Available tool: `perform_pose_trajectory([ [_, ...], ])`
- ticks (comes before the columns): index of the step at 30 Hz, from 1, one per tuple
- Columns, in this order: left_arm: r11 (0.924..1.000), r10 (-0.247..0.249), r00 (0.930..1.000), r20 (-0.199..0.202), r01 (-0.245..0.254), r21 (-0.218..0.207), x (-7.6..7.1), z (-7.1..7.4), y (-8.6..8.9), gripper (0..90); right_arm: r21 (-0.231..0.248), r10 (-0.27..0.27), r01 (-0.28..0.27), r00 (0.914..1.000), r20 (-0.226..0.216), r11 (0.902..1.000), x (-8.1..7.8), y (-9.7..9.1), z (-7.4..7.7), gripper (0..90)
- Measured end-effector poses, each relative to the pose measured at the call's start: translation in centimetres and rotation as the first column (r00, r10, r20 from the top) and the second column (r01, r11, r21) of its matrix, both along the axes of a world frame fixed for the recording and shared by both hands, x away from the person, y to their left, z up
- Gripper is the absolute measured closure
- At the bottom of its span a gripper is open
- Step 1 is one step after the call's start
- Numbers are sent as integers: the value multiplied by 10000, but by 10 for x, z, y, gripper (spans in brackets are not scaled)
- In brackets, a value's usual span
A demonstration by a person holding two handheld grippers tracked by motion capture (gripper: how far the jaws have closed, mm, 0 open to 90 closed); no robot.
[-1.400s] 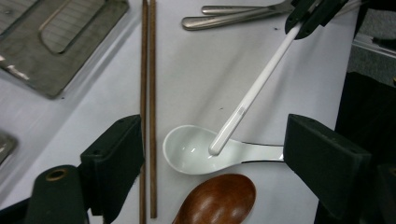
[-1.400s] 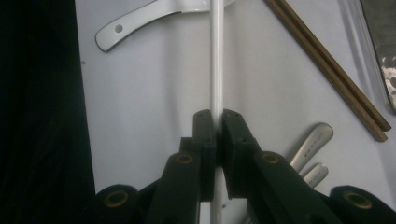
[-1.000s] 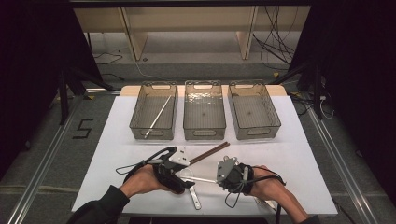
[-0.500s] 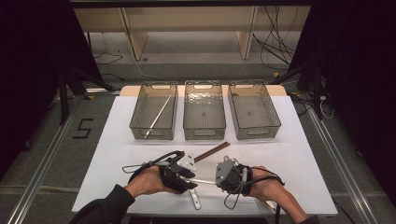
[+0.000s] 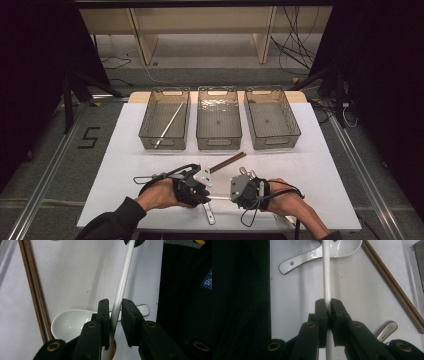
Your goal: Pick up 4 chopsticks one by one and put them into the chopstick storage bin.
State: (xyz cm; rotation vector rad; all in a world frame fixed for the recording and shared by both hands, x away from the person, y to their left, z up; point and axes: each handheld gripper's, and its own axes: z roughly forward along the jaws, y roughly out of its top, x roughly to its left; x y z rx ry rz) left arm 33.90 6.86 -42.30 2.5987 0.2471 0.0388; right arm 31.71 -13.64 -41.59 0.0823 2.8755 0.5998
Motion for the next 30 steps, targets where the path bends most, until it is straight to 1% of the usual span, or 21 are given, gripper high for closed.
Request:
perform_pose_trajectory([
  [1,9999,-111,9999,16,111,21,0,-1,0,778,98,2,-2,10000,15,10000,0,0,0,847],
  [2,9998,-172,9998,-64,171,-44,-1,-1,0,786,80,5,-5,10000,-18,10000,-1,0,1,843],
  [4,9993,-380,9991,-163,379,-69,-2,-1,0,805,53,73,-74,9999,102,10000,0,-2,1,828],
  [6,9986,-514,9985,-180,512,-129,-3,0,-1,821,141,-23,23,10000,65,9999,1,-3,0,812],
  [8,9984,-534,9985,-99,533,-166,-5,0,-1,828,158,-109,108,9999,69,9998,2,-4,1,799],
  [11,9986,-466,9989,-28,465,-243,-5,3,0,831,313,-218,216,9997,61,9993,3,-7,2,781],
  [12,9990,-368,9993,33,369,-234,-4,3,1,832,354,-370,367,9993,74,9987,4,-7,3,755],
  [14,9996,-76,9999,121,80,-278,-1,4,5,832,393,-768,758,9968,243,9963,5,-9,7,630],
  [15,9996,16,9999,108,-13,-297,1,4,7,832,509,-1020,1000,9940,386,9937,5,-11,11,604],
  [16,9994,138,9997,178,-132,-315,2,6,9,832,675,-1215,1183,9915,459,9907,6,-13,14,586],
  [17,9992,235,9997,107,-231,-326,4,7,12,832,870,-1375,1329,9893,489,9873,6,-16,17,563],
  [19,9984,484,9987,175,-478,-309,7,8,16,832,1207,-1648,1573,9848,546,9801,6,-21,22,502],
  [21,9967,743,9970,201,-736,-333,11,9,21,832,1524,-1948,1855,9797,479,9707,7,-25,25,476],
  [23,9935,1063,9942,184,-1055,-430,14,10,26,832,1830,-2197,2092,9748,389,9606,8,-28,27,447],
  [26,9884,1422,9895,268,-1405,-580,18,14,32,832,2122,-2411,2296,9700,300,9499,9,-29,27,418],
  [28,9826,1737,9844,280,-1714,-712,21,17,37,832,2330,-2534,2384,9667,364,9428,8,-30,28,398],
  [30,9762,2043,9785,297,-2014,-805,23,20,42,832,2500,-2649,2492,9638,307,9356,8,-30,28,363],
])
